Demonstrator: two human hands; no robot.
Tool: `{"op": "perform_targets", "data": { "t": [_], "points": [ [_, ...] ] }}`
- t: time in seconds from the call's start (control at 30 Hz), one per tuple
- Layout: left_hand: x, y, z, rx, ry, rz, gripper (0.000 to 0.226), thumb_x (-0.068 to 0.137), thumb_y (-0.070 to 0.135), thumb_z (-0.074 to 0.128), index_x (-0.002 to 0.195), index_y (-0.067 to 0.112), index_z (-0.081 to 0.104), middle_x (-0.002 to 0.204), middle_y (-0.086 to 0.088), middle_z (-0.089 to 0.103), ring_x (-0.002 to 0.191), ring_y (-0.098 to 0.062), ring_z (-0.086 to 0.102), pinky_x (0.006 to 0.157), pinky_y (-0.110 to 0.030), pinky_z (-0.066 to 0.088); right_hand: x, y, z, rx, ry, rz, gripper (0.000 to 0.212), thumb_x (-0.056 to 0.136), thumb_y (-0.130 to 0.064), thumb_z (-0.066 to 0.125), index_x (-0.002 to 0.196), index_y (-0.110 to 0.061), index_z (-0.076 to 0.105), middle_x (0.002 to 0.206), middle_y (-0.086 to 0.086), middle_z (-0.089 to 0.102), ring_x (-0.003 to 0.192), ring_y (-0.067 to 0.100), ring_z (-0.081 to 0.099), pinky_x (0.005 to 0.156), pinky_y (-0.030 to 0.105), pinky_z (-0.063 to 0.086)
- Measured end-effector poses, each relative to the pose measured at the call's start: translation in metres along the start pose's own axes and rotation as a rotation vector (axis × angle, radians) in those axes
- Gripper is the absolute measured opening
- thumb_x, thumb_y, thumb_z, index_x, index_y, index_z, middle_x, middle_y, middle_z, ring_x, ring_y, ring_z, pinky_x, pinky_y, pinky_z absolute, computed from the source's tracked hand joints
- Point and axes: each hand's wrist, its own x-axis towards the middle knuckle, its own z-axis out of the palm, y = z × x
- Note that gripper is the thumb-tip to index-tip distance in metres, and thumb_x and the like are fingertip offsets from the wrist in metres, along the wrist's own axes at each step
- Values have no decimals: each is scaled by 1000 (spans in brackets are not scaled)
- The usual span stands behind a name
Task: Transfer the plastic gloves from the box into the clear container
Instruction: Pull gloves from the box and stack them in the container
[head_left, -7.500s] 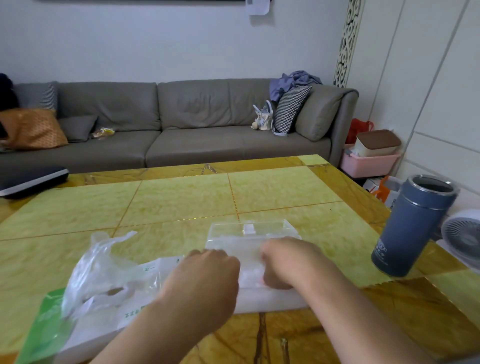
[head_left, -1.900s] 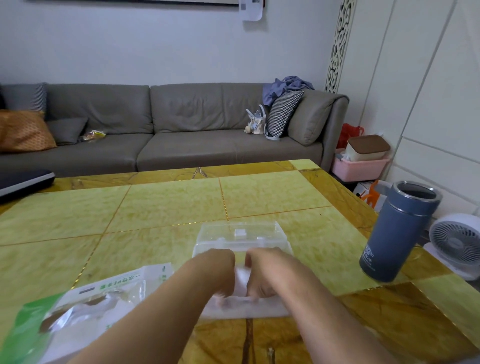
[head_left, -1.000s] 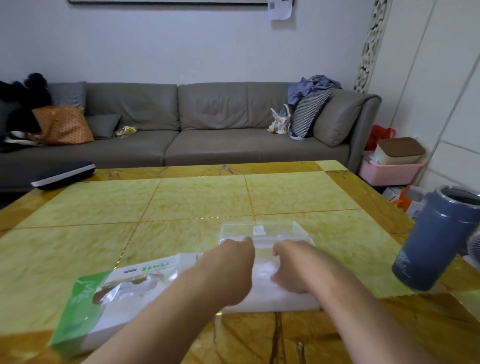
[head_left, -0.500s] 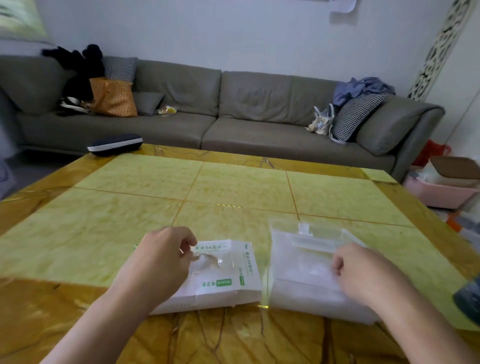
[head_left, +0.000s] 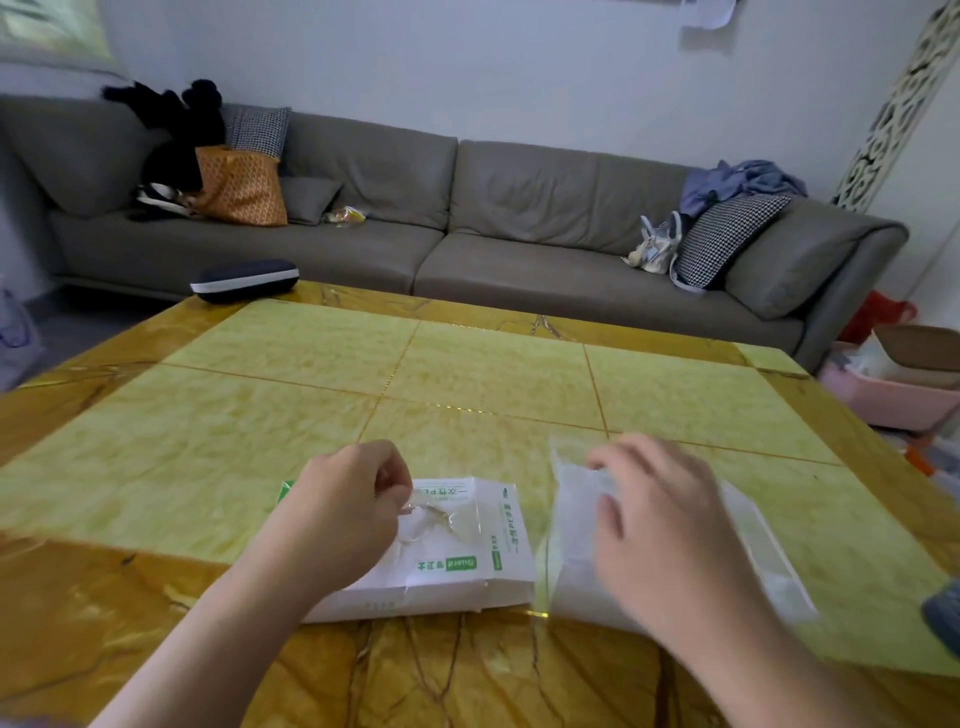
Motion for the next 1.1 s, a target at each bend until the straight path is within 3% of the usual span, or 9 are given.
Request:
{"op": "perform_targets", "data": {
  "t": [0.13,0.27,0.4,0.5,0.57,0.7,0.83,0.97,1.1],
  "points": [
    [0,2,-2,-73,44,-3,19,98,19,59,84,32,61,78,16,72,68,0,61,55,-19,40,-18,-53,24,275,-244,-322,69,96,-7,53,156,-37,37,156,-22,34,144,5,31,121,28,33],
    [-1,6,-12,-271,210,19,17,100,16,58,88,28,62,77,17,73,57,-2,61,47,-15,42,-24,-62,53,223,-360,-383,56,94,-10,54,145,-31,42,156,-17,27,144,17,34,102,24,30],
    [-4,13,-27,-517,402,90,12,101,15,59,96,24,64,83,9,75,78,-5,69,74,-27,52,-21,-59,56,237,-374,-398,58,96,-8,50,149,-30,40,158,-19,25,149,10,24,108,15,18],
    [-4,11,-37,-608,202,61,27,96,41,64,116,25,58,98,9,76,93,-3,71,86,-31,55,-22,-59,58,264,-374,-398,55,95,-7,52,144,-30,43,153,-21,28,145,10,28,105,14,22],
    [-5,3,-37,-383,-68,-40,57,78,64,73,122,36,50,104,12,71,97,-5,69,78,-28,54,-22,-60,60,265,-366,-414,52,93,-8,54,140,-28,46,149,-18,32,142,11,31,108,19,26],
    [-5,-12,-25,41,-15,-80,20,84,31,75,70,19,67,63,4,68,61,-14,64,53,-30,47,-21,-59,59,261,-351,-428,51,88,-10,55,137,-25,51,147,-15,38,138,10,35,97,10,18],
    [-6,5,-38,-493,219,-163,17,94,16,69,79,13,76,69,1,75,63,-21,72,61,-34,60,-19,-60,60,284,-378,-425,50,93,-6,51,141,-20,49,156,-14,33,147,11,26,94,5,5],
    [-13,24,-37,-1002,118,-256,16,88,13,73,94,-2,73,78,-16,76,62,-28,72,57,-30,63,-19,-60,50,439,-378,-241,41,94,-22,55,132,-37,57,148,-31,36,137,-4,41,113,19,35],
    [-20,41,-18,-1087,36,-240,21,82,13,76,93,-5,73,72,-14,72,59,-26,68,56,-33,63,-14,-53,21,1246,-438,151,43,76,-34,64,119,-31,72,125,-18,70,119,0,63,104,25,48]
  ]
}}
